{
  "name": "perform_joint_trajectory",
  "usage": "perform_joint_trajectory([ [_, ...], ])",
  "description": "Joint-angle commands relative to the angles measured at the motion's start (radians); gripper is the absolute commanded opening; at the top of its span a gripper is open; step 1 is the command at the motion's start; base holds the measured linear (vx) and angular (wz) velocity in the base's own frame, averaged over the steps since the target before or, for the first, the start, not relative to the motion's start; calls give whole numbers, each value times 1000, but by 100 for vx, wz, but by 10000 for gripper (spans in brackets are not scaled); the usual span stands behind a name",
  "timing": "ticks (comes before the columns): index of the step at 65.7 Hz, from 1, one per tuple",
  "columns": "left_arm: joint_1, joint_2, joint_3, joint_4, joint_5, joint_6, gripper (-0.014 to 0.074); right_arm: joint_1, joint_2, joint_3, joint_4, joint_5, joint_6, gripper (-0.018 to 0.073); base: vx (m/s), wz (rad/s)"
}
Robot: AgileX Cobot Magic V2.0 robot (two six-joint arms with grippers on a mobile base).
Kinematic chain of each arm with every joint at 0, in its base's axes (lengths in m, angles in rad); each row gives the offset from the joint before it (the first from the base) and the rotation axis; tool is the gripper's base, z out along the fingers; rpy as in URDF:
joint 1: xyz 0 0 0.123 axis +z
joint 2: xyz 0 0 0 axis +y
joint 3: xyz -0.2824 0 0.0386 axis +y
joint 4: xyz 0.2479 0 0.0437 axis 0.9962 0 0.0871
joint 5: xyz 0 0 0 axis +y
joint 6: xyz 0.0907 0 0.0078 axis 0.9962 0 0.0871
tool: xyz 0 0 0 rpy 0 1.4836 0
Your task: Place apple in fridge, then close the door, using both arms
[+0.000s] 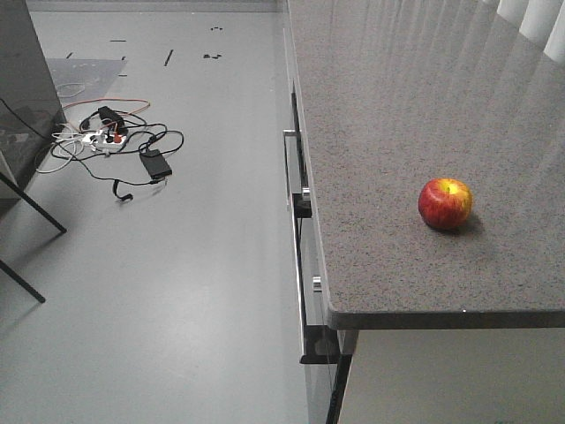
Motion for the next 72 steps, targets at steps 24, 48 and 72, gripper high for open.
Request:
perform_joint_trajectory([
  [24,0,-16,15,-5,-69,-5,-7,0,236,-477,20,273,-338,400,0,0],
  [48,0,-16,15,-5,-69,-5,-7,0,427,-560,2,143,-433,647,0,0],
  [72,0,-16,15,-5,-69,-5,-7,0,955,-897,2,237,-553,598,0,0],
])
